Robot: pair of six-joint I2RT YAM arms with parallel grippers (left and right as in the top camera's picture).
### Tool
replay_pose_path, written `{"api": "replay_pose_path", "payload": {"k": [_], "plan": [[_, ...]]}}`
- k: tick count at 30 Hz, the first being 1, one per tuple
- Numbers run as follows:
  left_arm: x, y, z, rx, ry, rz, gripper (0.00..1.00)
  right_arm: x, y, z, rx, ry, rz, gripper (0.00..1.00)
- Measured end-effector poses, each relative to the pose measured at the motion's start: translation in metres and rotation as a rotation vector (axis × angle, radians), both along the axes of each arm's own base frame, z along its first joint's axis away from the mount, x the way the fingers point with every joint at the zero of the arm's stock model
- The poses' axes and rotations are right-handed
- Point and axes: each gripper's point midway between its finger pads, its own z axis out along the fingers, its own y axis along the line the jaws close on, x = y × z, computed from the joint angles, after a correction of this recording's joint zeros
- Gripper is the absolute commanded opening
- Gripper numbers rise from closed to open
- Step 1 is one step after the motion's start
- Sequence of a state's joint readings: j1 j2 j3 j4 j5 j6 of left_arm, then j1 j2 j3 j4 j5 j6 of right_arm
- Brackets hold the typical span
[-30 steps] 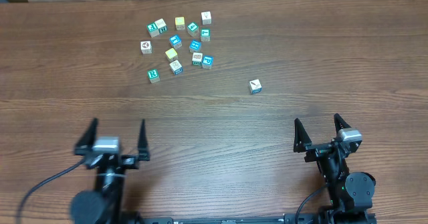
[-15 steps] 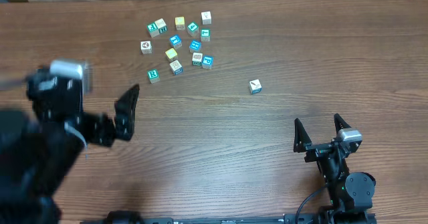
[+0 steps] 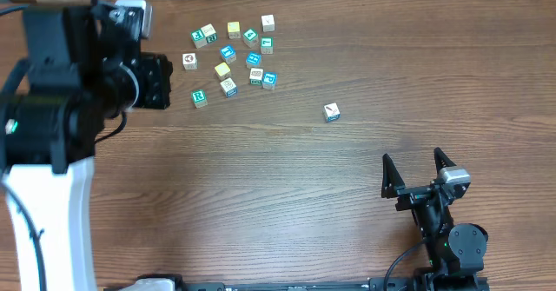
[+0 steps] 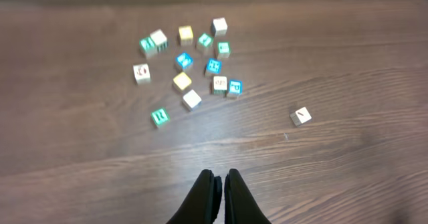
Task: Form a horizontal line
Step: 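Raise the left arm and move the left gripper over the block cluster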
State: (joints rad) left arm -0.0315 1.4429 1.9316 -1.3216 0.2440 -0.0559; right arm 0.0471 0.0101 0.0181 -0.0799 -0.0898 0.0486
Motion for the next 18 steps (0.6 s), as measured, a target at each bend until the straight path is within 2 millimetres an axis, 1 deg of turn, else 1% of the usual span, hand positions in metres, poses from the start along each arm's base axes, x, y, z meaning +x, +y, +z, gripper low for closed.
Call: {"api": "replay_pose_path", "payload": {"k": [1, 2, 3, 5, 6, 7, 8, 9, 12, 13, 14, 15, 16, 17, 18], "plan": [[0.005, 0.0, -0.006, -0.011, 0.029, 0.012, 0.04, 0.0, 0.0, 0.0, 0.0, 0.0, 0.0, 1.0], [0.012, -0.001, -0.01, -0.017, 0.053, 0.02, 0.07, 0.0, 0.0, 0.0, 0.0, 0.0, 0.0, 1.0], [0.019, -0.001, -0.015, -0.024, 0.074, 0.029, 0.14, 0.0, 0.0, 0.0, 0.0, 0.0, 0.001, 1.0], [0.035, -0.002, -0.023, -0.038, 0.112, 0.041, 0.33, 0.0, 0.0, 0.0, 0.0, 0.0, 0.0, 1.0], [0.041, -0.003, -0.027, -0.042, 0.124, 0.045, 0.4, 0.0, 0.0, 0.0, 0.0, 0.0, 0.0, 1.0], [0.049, -0.003, -0.036, -0.051, 0.153, 0.057, 0.45, 0.0, 0.0, 0.0, 0.0, 0.0, 0.0, 1.0], [0.054, -0.004, -0.045, -0.053, 0.177, 0.062, 0.67, 0.0, 0.0, 0.0, 0.0, 0.0, 0.0, 1.0], [0.06, -0.004, -0.055, -0.052, 0.205, 0.065, 0.77, 0.0, 0.0, 0.0, 0.0, 0.0, 0.0, 1.0], [0.078, -0.004, -0.089, -0.053, 0.288, 0.077, 0.78, 0.0, 0.0, 0.0, 0.0, 0.0, 0.0, 1.0], [0.084, -0.004, -0.096, -0.052, 0.3, 0.077, 0.75, 0.0, 0.0, 0.0, 0.0, 0.0, 0.0, 1.0], [0.094, -0.005, -0.103, -0.054, 0.295, 0.078, 0.73, 0.0, 0.0, 0.0, 0.0, 0.0, 0.0, 1.0], [0.103, -0.005, -0.111, -0.057, 0.299, 0.084, 0.74, 0.0, 0.0, 0.0, 0.0, 0.001, 0.0, 1.0], [0.108, -0.005, -0.115, -0.063, 0.299, 0.092, 0.76, 0.0, 0.0, 0.0, 0.0, 0.0, 0.0, 1.0], [0.115, -0.006, -0.124, -0.064, 0.31, 0.096, 0.76, 0.0, 0.0, 0.0, 0.0, 0.0, 0.0, 1.0], [0.122, -0.006, -0.129, -0.066, 0.305, 0.097, 0.75, 0.0, 0.0, 0.0, 0.0, 0.0, 0.0, 1.0]]}}
